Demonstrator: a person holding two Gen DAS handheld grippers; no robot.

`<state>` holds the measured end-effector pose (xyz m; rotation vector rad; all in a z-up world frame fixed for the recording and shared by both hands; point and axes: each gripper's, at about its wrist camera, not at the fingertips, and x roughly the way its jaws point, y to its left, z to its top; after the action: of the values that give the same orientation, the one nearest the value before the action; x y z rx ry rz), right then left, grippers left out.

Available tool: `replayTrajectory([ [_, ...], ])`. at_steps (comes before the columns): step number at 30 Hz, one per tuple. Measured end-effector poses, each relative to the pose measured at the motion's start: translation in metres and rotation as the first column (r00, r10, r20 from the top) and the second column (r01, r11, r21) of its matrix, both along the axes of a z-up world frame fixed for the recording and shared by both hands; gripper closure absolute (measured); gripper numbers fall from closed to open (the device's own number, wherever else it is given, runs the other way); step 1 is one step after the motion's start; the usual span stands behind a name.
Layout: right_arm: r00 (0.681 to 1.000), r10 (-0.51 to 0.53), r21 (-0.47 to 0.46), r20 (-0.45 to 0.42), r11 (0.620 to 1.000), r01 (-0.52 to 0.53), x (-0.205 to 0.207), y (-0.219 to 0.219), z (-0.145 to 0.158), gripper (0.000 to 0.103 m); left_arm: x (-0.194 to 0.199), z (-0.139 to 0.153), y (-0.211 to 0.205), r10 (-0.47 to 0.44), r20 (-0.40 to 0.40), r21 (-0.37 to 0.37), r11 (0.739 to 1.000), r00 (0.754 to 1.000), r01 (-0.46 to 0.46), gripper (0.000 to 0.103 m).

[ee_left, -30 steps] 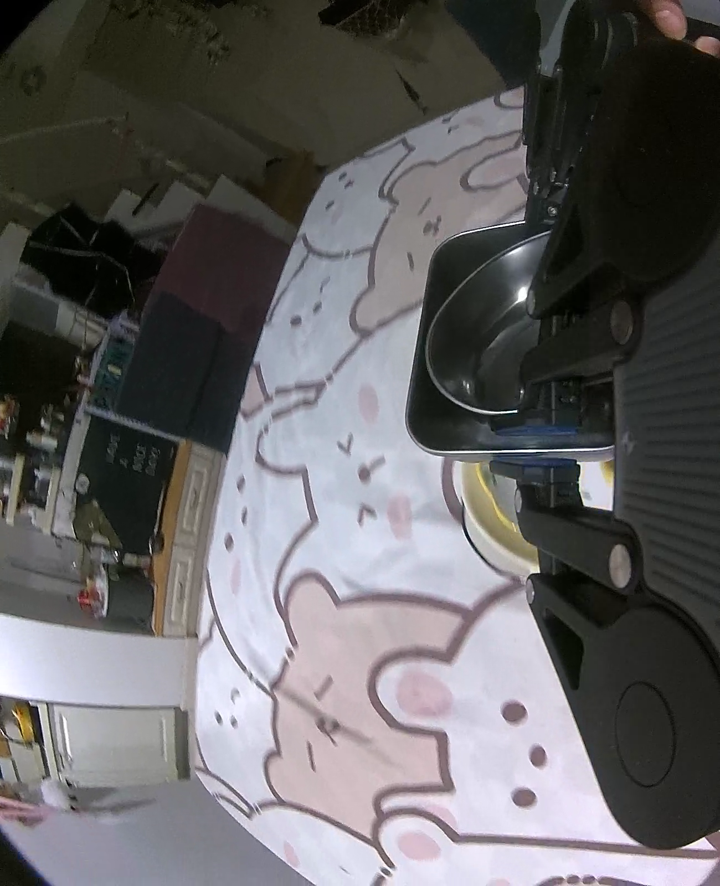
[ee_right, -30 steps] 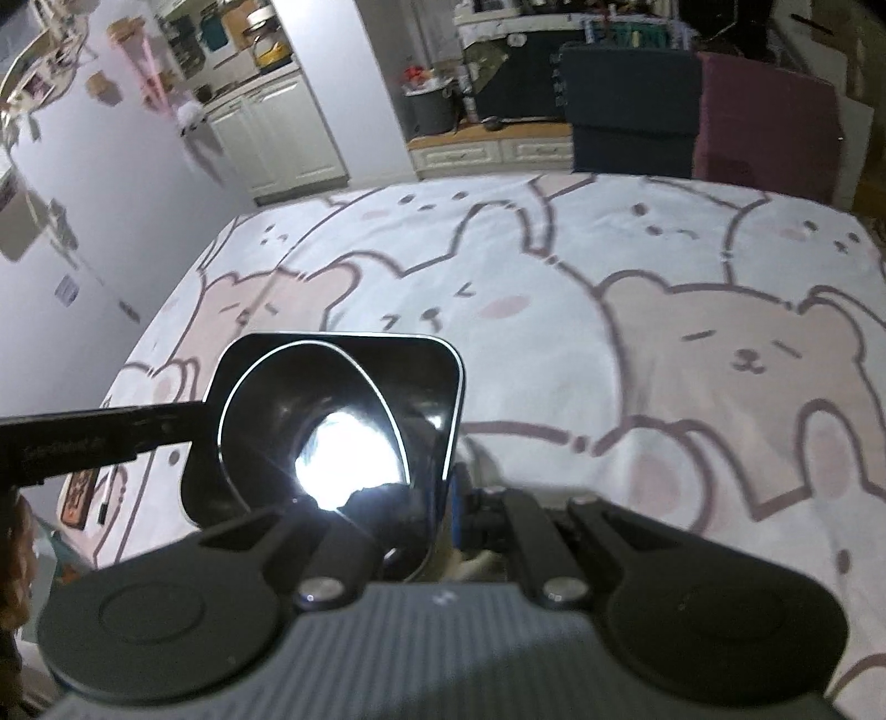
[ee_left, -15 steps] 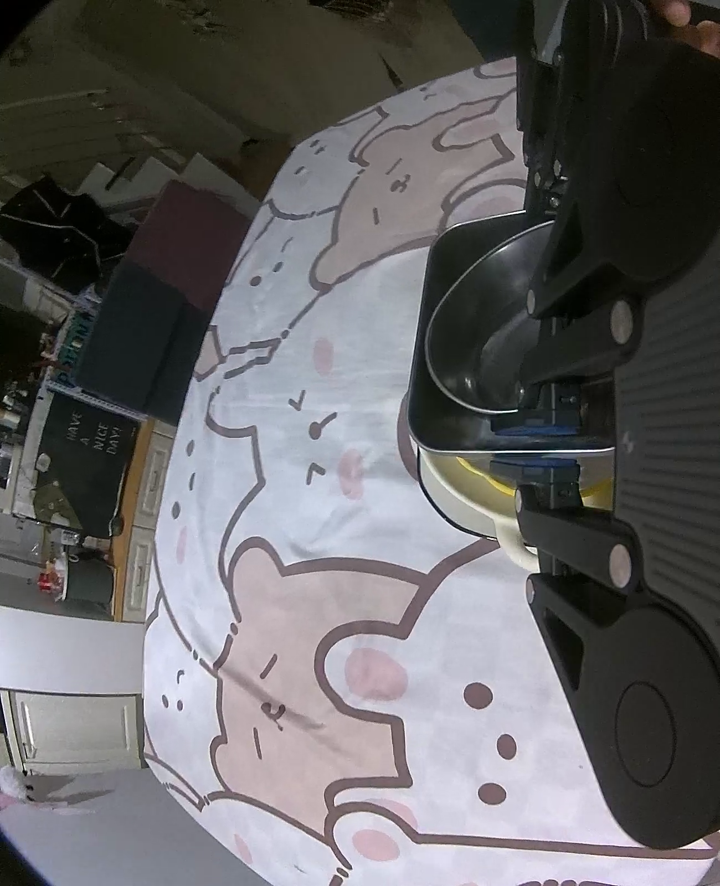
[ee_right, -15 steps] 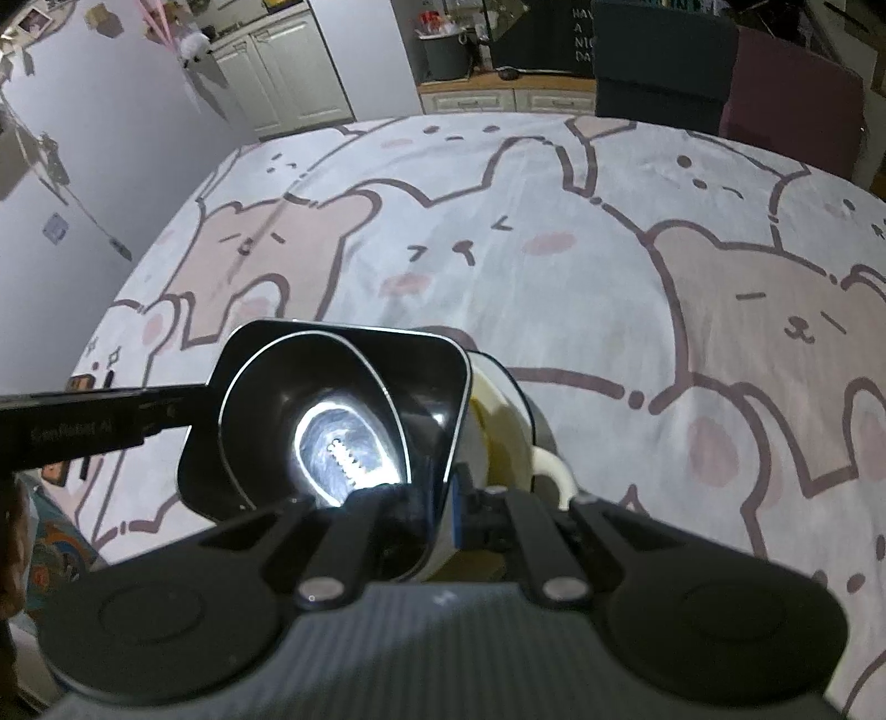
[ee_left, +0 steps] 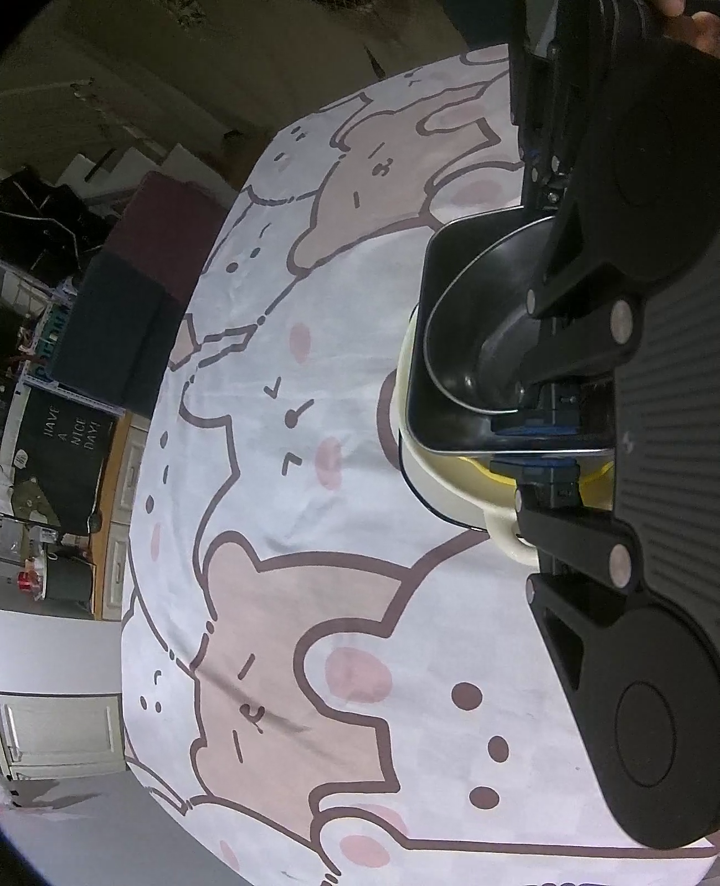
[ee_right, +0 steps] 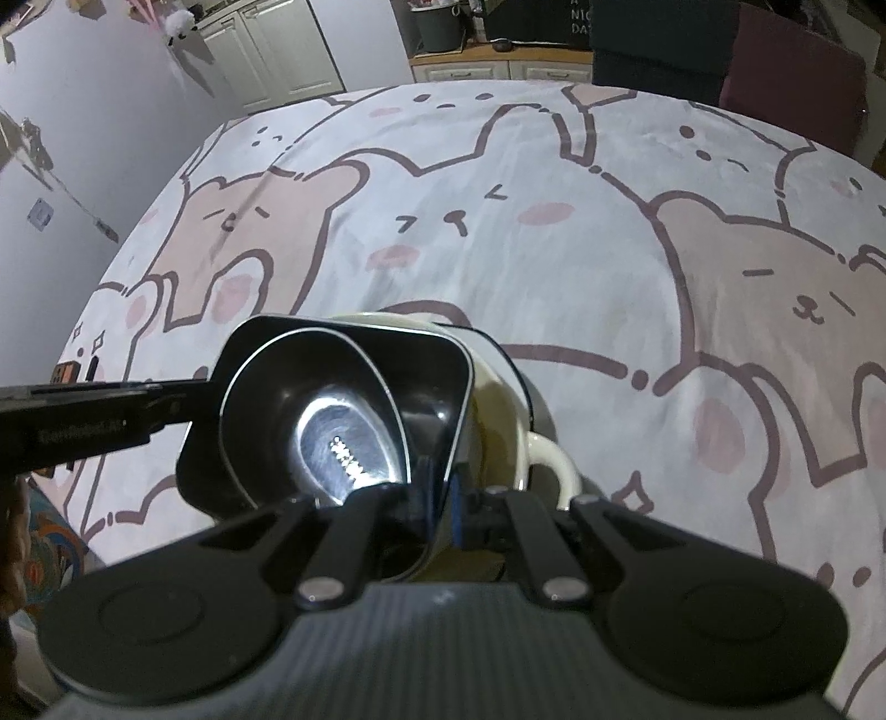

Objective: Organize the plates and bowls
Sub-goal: 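Lift the steel tray holding the cup and carry it over the nested bowls, then lower the steel tray into the yellow-rimmed bowl with both grippers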

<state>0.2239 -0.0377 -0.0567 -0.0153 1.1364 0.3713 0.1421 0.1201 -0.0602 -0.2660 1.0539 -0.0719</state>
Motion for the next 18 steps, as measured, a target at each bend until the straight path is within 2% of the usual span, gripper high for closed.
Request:
replayTrajectory([
  [18, 1.0, 0.004, -0.02, -0.026, 1.0, -0.005, 0.0034, 0.0019, -0.0045, 0.094, 0.0048, -0.0055, -0.0056, -0.018, -0.02, 0.023, 1.0, 1.0, 0.019, 0.096],
])
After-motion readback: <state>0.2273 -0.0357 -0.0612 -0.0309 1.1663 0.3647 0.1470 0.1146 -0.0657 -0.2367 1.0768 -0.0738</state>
